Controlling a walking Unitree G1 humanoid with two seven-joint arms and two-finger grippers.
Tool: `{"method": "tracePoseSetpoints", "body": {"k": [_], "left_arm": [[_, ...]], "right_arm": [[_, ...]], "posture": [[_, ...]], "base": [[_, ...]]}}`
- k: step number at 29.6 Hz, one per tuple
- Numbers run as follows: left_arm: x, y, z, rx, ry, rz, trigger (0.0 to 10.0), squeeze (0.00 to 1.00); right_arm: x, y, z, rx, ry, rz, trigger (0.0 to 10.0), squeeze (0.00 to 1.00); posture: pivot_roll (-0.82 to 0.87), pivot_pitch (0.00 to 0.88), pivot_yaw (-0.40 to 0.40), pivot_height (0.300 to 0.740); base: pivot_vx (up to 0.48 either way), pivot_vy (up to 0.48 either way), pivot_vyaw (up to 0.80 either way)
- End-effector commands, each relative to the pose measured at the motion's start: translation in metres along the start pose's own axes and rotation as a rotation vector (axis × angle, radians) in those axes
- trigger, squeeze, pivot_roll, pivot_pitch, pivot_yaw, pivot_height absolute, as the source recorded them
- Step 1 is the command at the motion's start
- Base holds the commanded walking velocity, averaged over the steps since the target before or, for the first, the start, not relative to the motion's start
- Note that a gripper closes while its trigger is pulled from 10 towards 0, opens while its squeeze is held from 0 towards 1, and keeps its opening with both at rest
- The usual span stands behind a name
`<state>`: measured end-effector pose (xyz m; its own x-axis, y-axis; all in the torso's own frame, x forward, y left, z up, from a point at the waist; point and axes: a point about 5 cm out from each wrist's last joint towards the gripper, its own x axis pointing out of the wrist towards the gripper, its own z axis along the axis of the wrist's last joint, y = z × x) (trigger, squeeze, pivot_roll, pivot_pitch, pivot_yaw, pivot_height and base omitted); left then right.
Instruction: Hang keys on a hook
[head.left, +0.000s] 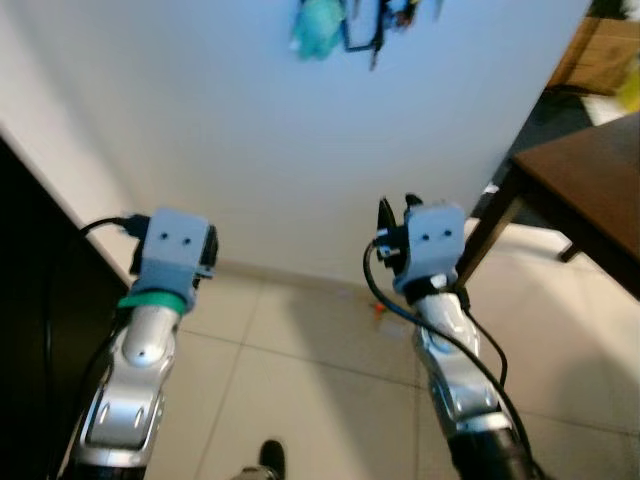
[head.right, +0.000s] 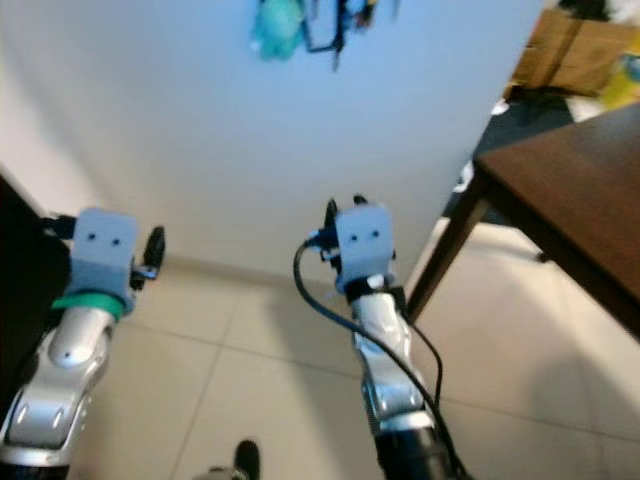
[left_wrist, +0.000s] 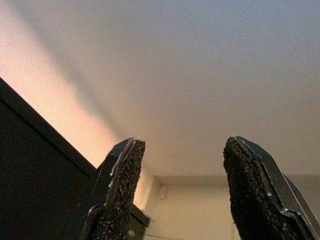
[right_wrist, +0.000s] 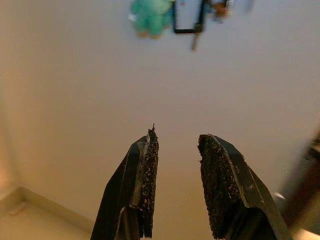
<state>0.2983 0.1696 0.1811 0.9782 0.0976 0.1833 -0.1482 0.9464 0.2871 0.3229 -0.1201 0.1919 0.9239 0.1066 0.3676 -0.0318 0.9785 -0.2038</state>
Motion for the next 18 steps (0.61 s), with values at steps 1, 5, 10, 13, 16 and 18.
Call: {"method": "tracePoseSetpoints", "body": {"k": [1, 5, 10, 13, 16, 18], "left_arm": [[-0.001, -0.002, -0.0026, 0.0, 0.005, -0.008, 10.0, 0.0], [-0.0007, -0.0023, -0.003, 0.0, 0.005, -0.008, 10.0, 0.0], [-0.0002, -0.0039, -0.0053, -0.004, 0.019, -0.023, 10.0, 0.0], [0.0, -0.005, -0.0063, -0.014, 0.026, -0.033, 10.0, 0.0], [0.0012, -0.0084, -0.0095, -0.05, 0.07, -0.051, 10.0, 0.0], [0.0027, -0.0101, -0.0086, -0.057, 0.074, -0.063, 10.0, 0.0]], "right_arm": [[-0.0018, 0.0001, -0.0022, 0.009, 0.002, -0.003, 10.0, 0.0], [-0.0016, 0.0001, -0.0027, 0.008, 0.001, -0.003, 10.0, 0.0], [-0.0015, 0.0009, -0.005, 0.029, 0.015, -0.002, 10.0, 0.0], [-0.0014, 0.0013, -0.0056, 0.037, 0.018, -0.002, 10.0, 0.0], [-0.0005, 0.0003, -0.0067, 0.033, 0.021, 0.001, 10.0, 0.0], [0.001, -0.0014, -0.0074, 0.031, 0.024, 0.001, 10.0, 0.0]], "posture": [[-0.08, 0.113, 0.105, 0.74], [-0.08, 0.112, 0.104, 0.74], [-0.08, 0.102, 0.103, 0.74], [-0.08, 0.102, 0.103, 0.74], [-0.08, 0.092, 0.102, 0.74], [-0.08, 0.086, 0.101, 0.74]], "base": [[-0.356, 0.0, 0.0], [-0.357, 0.0, 0.0], [-0.216, 0.0, -0.32], [0.0, 0.0, -0.8], [0.0, 0.0, -0.8], [0.0, 0.0, -0.8]]}}
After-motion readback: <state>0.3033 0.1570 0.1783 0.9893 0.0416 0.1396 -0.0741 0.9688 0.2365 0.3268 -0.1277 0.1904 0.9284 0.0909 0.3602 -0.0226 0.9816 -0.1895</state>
